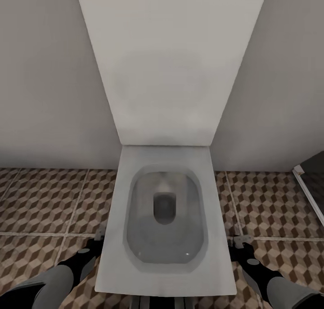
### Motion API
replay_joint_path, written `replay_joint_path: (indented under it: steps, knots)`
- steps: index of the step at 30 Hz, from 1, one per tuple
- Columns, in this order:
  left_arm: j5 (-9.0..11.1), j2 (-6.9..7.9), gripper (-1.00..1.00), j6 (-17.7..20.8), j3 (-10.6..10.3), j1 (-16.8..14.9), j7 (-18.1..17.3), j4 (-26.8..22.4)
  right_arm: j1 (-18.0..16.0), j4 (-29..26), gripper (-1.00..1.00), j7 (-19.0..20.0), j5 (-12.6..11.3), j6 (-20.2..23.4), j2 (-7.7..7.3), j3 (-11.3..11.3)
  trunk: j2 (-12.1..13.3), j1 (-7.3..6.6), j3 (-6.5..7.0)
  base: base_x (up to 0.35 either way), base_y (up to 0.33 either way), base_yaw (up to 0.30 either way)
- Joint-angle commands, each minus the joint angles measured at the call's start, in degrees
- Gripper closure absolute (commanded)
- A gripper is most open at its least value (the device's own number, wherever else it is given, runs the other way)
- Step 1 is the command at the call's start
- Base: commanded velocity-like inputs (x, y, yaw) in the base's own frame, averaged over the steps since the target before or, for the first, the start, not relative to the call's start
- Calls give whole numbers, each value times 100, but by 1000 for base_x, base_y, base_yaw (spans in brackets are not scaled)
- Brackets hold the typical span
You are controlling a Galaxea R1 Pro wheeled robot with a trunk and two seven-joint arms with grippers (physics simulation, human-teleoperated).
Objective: Take the four mousetraps from the cabinet in the bathroom and place them on the bathroom floor. Make sure all four end up on the same floor surface, and ensure that at least two of them are either under or directly next to the same bathroom sink.
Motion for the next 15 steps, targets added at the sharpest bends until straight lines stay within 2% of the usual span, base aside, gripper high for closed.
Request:
replay_joint_path:
  steps: [1,15]
  knots:
    - [-74,3,100,-24,50,-3,-14,12,-1,0,100,-17,-46,-12,2,49,-1,-1,-3,0,0,0]
    - [-53,18,100,-45,50,-3,-14,137,25,243,100,-7,-36,-21,61,51,-1,-1,-3,0,0,0]
